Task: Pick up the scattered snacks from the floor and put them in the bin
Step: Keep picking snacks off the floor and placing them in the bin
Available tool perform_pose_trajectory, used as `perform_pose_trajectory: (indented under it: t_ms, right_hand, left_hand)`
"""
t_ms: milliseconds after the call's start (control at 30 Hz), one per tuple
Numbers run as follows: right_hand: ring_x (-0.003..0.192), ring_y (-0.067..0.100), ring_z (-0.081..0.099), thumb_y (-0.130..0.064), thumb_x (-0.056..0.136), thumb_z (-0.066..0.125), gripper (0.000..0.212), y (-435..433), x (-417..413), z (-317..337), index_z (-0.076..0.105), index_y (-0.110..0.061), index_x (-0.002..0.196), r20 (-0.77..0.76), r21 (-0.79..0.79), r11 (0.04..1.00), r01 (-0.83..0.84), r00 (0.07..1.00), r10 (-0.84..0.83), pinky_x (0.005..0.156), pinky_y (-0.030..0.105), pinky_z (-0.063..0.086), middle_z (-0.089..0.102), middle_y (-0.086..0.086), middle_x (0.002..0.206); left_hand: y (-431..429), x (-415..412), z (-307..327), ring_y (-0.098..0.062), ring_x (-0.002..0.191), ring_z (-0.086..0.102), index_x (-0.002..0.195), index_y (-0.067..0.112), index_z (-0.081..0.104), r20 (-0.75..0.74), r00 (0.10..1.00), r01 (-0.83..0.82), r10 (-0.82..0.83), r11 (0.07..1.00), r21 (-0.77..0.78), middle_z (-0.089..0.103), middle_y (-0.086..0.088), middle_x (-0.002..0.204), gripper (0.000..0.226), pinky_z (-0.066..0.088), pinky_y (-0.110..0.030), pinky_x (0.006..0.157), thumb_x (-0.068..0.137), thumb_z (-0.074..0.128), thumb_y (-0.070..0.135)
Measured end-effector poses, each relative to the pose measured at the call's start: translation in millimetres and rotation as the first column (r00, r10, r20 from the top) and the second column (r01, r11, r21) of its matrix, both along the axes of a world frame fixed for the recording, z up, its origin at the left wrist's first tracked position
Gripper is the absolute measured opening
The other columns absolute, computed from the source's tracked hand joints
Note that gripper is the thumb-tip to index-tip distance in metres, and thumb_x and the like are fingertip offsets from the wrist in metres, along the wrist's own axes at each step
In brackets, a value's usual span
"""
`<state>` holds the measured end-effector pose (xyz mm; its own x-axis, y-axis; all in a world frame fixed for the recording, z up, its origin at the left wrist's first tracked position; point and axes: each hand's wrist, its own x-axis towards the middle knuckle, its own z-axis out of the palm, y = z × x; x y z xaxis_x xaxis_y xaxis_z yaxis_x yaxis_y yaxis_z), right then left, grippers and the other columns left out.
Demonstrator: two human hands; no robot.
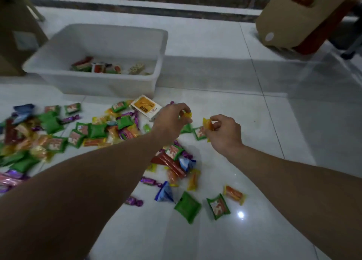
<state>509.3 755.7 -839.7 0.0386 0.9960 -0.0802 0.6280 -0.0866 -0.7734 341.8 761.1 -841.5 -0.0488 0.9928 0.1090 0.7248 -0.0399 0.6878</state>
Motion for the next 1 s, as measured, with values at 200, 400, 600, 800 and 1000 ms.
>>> perform_pose_trajectory:
  t_ms: [200,400,600,800,1000]
  right_hand:
    - [0.077,0.013,0.062,-0.014,0.077,0.076,0.039,31,-52,40,0.066,-0.017,0.114,-0.060,0.091,0.992,-0.082,0.994,0.088,0.069,0.015,0.047,0.065,-0.003,0.083]
    - [0.071,0.009,0.063,-0.013,0.080,0.074,0.034,76,-111,67,0.066,-0.018,0.112,-0.075,0.164,0.974,-0.155,0.983,0.169,0.057,0.010,0.044,0.065,-0.004,0.081]
    - [0.078,0.012,0.065,-0.015,0.079,0.074,0.027,127,-164,73,0.068,-0.020,0.106,-0.070,0.196,0.966,-0.168,0.980,0.185,0.069,0.020,0.052,0.068,-0.001,0.089]
    - [0.075,0.011,0.065,-0.018,0.083,0.072,0.020,170,-194,67,0.067,-0.021,0.103,-0.085,0.183,0.970,-0.161,0.980,0.179,0.069,0.023,0.053,0.066,-0.003,0.082]
    - [0.082,0.014,0.065,-0.014,0.081,0.074,0.030,194,-208,65,0.066,-0.019,0.109,-0.122,0.131,0.985,-0.115,0.984,0.131,0.074,0.026,0.055,0.067,-0.001,0.089]
  left_hand:
    - [21,-49,35,-0.013,0.067,0.053,0.088,0.022,0.067,0.173,0.964,-0.219,0.204,0.973,0.070,0.058,0.006,0.076,0.017,0.049,-0.030,0.071,0.076,0.078,0.019]
    - [51,-93,50,-0.016,0.069,0.058,0.094,0.022,0.067,0.247,0.924,-0.331,0.292,0.934,0.136,0.056,0.012,0.075,0.019,0.048,-0.029,0.068,0.077,0.077,0.026]
    - [95,-135,47,-0.001,0.064,0.055,0.092,0.022,0.067,0.406,0.824,-0.470,0.396,0.877,0.099,0.056,0.016,0.073,0.017,0.040,-0.011,0.057,0.078,0.077,0.024]
    - [131,-173,37,-0.008,0.072,0.059,0.101,0.015,0.069,0.487,0.715,-0.586,0.501,0.810,0.029,0.065,0.001,0.087,0.023,0.045,-0.022,0.066,0.081,0.076,0.024]
    - [148,-177,23,-0.017,0.096,0.062,0.116,0.016,0.064,0.576,0.628,-0.595,0.523,0.800,-0.079,0.065,-0.004,0.108,0.034,0.053,-0.035,0.087,0.084,0.072,0.024]
